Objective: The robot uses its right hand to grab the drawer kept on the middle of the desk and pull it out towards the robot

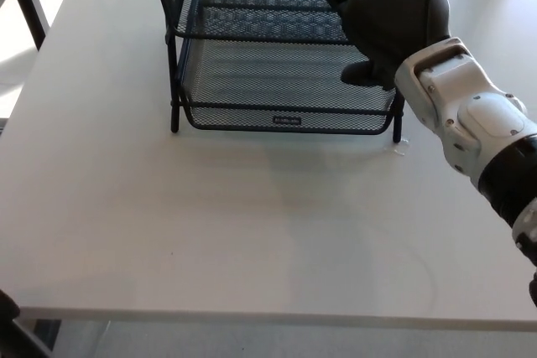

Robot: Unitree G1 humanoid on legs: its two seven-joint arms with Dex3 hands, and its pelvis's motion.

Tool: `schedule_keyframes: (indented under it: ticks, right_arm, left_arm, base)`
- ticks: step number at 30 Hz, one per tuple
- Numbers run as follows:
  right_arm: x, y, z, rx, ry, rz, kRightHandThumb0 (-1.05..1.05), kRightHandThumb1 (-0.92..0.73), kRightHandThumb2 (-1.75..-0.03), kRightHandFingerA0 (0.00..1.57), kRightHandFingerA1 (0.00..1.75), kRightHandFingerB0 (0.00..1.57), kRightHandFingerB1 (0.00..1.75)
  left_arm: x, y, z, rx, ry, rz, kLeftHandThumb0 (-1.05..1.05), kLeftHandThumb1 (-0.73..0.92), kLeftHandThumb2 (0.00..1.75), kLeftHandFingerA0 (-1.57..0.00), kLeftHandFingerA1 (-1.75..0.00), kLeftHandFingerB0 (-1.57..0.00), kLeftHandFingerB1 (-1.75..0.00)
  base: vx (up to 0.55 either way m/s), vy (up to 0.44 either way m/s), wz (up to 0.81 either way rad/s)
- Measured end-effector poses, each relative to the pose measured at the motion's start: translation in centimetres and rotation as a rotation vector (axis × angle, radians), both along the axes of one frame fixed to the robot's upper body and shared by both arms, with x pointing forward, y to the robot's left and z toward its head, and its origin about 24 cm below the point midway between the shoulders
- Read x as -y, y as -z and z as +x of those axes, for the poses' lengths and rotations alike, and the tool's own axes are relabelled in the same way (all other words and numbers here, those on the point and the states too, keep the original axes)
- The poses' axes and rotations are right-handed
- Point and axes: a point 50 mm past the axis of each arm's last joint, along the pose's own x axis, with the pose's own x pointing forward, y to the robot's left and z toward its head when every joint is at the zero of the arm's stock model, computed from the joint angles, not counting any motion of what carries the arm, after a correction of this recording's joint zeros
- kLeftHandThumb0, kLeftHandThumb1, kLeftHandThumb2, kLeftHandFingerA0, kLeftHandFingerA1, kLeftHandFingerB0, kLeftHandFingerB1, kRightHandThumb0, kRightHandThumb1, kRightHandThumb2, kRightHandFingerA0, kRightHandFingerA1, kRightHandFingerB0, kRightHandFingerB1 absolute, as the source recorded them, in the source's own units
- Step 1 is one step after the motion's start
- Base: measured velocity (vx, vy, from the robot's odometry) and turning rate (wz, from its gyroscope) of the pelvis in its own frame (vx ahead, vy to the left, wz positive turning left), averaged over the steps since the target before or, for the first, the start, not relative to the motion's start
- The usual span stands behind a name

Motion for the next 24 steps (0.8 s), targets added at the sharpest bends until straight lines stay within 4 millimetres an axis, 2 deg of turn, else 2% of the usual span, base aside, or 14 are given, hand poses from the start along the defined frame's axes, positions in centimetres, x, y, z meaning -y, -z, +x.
schedule_keyframes:
  ticks: [1, 3, 4, 5, 6, 7, 8, 9, 10, 11, 14, 15, 19, 24]
  right_arm:
    - [0.0, -0.1, 0.1, 0.005, 0.002, -0.011, -0.72, -0.45, -0.84, 0.59, 0.70, 0.00, 0.23]
    - [0.0, -0.3, 0.2, 0.021, 0.002, -0.017, -0.67, -0.43, -0.78, 0.80, 0.78, 0.08, 0.46]
    - [0.1, -0.4, 0.2, 0.027, 0.000, -0.015, -0.67, -0.43, -0.78, 0.80, 0.78, 0.08, 0.46]
    - [0.1, -0.4, 0.2, 0.028, -0.001, -0.015, -0.60, -0.42, -0.78, 0.86, 0.86, 0.21, 0.50]
    - [0.1, -0.3, 0.1, 0.040, -0.013, -0.010, -0.60, -0.42, -0.78, 0.86, 0.86, 0.21, 0.50]
    - [0.2, -0.2, 0.1, 0.044, -0.020, -0.007, -0.53, -0.54, -0.56, 0.91, 0.82, 0.32, 0.42]
    - [0.2, -0.3, 0.1, 0.054, -0.034, -0.002, -0.53, -0.54, -0.56, 0.91, 0.82, 0.32, 0.42]
    - [0.2, -0.3, 0.0, 0.063, -0.044, 0.002, -0.51, -0.44, -0.83, 0.93, 0.89, 0.40, 0.56]
    - [0.2, -0.3, 0.0, 0.071, -0.055, 0.004, -0.46, -0.59, -0.58, 0.99, 0.91, 0.51, 0.47]
    - [0.2, -0.2, 0.0, 0.078, -0.065, 0.004, -0.43, -0.58, -0.58, 1.00, 0.99, 0.58, 0.49]
    - [0.3, -0.1, -0.1, 0.103, -0.092, -0.001, -0.42, -0.58, -0.58, 1.00, 1.00, 0.63, 0.48]
    - [0.3, -0.1, -0.2, 0.107, -0.098, -0.001, -0.47, -0.57, -0.58, 1.03, 1.00, 0.82, 0.51]
    - [0.5, 0.0, -0.3, 0.130, -0.134, 0.006, -0.54, -0.55, -0.59, 0.99, 1.01, 0.96, 0.56]
    - [0.5, 0.1, -0.5, 0.151, -0.164, 0.010, -0.53, -0.53, -0.57, 0.99, 1.01, 0.98, 0.58]
  left_arm:
    - [0.0, -0.1, 0.1, 0.002, 0.001, 0.000, -0.31, 0.60, 0.57, -0.79, -0.87, -0.75, -0.58]
    - [0.1, -0.2, 0.2, 0.006, 0.005, -0.001, -0.29, 0.60, 0.57, -0.81, -0.85, -0.77, -0.56]
    - [0.1, -0.2, 0.3, 0.006, 0.007, -0.001, -0.29, 0.60, 0.57, -0.81, -0.85, -0.77, -0.56]
    - [0.1, -0.3, 0.3, 0.006, 0.007, 0.000, -0.30, 0.60, 0.57, -0.81, -0.86, -0.77, -0.56]
    - [0.0, -0.3, 0.4, 0.005, 0.008, 0.000, -0.30, 0.60, 0.57, -0.81, -0.86, -0.77, -0.56]
    - [0.0, -0.3, 0.4, 0.004, 0.008, 0.000, -0.29, 0.59, 0.58, -0.82, -0.87, -0.78, -0.56]
    - [0.0, -0.3, 0.5, 0.005, 0.008, 0.000, -0.29, 0.59, 0.58, -0.82, -0.87, -0.78, -0.56]
    - [0.0, -0.4, 0.5, 0.007, 0.008, -0.001, -0.31, 0.60, 0.57, -0.81, -0.90, -0.76, -0.58]
    - [0.0, -0.4, 0.6, 0.009, 0.009, -0.001, -0.31, 0.60, 0.57, -0.79, -0.90, -0.76, -0.59]
    - [0.0, -0.5, 0.7, 0.012, 0.009, -0.001, -0.31, 0.60, 0.57, -0.78, -0.88, -0.76, -0.59]
    - [0.0, -0.7, 1.0, 0.020, 0.014, 0.002, -0.29, 0.59, 0.58, -0.79, -0.87, -0.76, -0.58]
    - [0.0, -0.8, 1.1, 0.021, 0.016, 0.003, -0.28, 0.59, 0.57, -0.77, -0.86, -0.76, -0.57]
    - [-0.1, -1.0, 1.4, 0.020, 0.016, 0.008, -0.30, 0.59, 0.58, -0.79, -0.89, -0.76, -0.57]
    - [-0.1, -1.0, 1.5, 0.016, 0.019, 0.005, -0.30, 0.59, 0.58, -0.81, -0.88, -0.77, -0.57]
  base:
    - [0.00, 0.000, 0.00]
    - [0.00, 0.000, 0.00]
    - [0.00, 0.000, 0.00]
    - [0.00, 0.000, 0.00]
    - [0.00, 0.000, 0.00]
    - [0.00, 0.000, 0.00]
    - [0.00, 0.000, 0.00]
    - [0.00, 0.000, 0.00]
    - [0.00, 0.000, 0.00]
    - [0.00, 0.000, 0.00]
    - [0.00, 0.000, 0.00]
    - [0.00, 0.000, 0.00]
    - [0.00, 0.000, 0.00]
    - [0.00, 0.000, 0.00]
